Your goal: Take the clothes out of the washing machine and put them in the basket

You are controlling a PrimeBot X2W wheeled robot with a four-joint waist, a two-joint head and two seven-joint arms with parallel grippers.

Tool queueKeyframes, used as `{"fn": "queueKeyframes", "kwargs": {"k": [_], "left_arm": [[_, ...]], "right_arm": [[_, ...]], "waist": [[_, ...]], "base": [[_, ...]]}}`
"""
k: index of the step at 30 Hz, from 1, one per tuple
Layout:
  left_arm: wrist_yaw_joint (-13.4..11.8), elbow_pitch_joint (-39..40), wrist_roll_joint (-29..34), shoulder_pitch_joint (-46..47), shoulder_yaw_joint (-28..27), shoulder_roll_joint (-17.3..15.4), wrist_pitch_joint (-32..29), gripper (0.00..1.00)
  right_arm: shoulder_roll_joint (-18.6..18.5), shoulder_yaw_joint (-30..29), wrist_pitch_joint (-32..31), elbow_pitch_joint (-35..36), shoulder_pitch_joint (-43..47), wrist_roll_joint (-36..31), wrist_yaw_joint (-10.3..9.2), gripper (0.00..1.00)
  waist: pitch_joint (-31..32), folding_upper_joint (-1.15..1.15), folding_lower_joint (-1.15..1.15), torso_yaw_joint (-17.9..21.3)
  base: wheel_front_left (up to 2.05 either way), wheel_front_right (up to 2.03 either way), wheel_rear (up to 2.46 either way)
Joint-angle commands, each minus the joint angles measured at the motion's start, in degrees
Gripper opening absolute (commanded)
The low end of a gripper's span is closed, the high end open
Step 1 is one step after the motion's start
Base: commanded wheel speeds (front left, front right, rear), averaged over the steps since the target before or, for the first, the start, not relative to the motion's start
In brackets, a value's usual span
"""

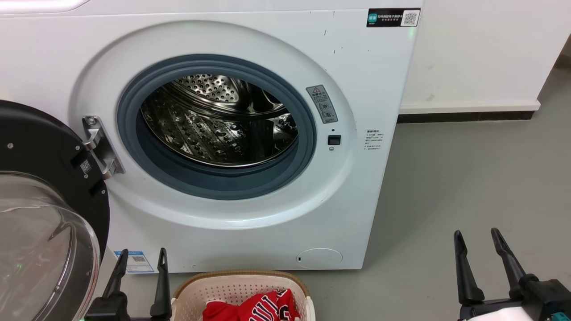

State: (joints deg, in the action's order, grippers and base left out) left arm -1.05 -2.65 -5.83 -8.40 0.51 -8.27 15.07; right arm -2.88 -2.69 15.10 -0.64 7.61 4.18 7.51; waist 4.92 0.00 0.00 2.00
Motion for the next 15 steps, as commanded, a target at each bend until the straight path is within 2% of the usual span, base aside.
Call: {"fn": "queueKeyframes", "kwargs": {"k": [1,15], "left_arm": [[-0.21,0.1,0.57,-0.64,-0.42,0.5,0.15,1.0],[0.44,0.0,3.33,-0.8,-1.56,2.35,0.15,1.0]], "right_arm": [[0.01,0.11,0.09,-0.19,0.84,0.19,-0.04,1.0],[0.01,0.35,0.09,-0.48,0.58,0.3,-0.04,1.0]], "waist": [[0.11,0.0,0.0,0.06],[0.07,0.0,0.0,-0.1]], "base": [[0.0,0.0,0.0],[0.0,0.0,0.0]]}}
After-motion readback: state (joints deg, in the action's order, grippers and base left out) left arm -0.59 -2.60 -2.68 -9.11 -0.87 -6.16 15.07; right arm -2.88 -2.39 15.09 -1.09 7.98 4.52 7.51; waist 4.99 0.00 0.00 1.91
